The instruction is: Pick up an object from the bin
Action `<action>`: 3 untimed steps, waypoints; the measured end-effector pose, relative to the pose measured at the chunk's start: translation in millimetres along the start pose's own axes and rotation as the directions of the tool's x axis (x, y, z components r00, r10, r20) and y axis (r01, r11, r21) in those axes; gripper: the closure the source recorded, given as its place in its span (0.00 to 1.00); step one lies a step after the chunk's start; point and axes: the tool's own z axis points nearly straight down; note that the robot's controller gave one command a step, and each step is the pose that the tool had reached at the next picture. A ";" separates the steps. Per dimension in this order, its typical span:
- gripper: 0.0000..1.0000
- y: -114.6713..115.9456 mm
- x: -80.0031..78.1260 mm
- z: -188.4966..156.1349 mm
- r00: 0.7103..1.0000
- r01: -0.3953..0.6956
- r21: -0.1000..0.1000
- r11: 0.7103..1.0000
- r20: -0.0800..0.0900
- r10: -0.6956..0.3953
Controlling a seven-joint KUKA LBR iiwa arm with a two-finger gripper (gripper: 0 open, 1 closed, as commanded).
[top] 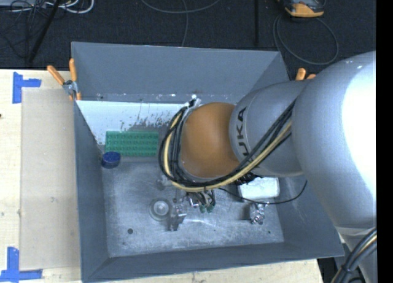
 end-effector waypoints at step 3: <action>0.00 58.4 -20.8 1.4 0.998 0.062 -0.002 0.998 -0.004 -0.062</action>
Offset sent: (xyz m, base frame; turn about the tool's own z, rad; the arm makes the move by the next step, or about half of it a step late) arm 0.0000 0.0000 0.0000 0.0000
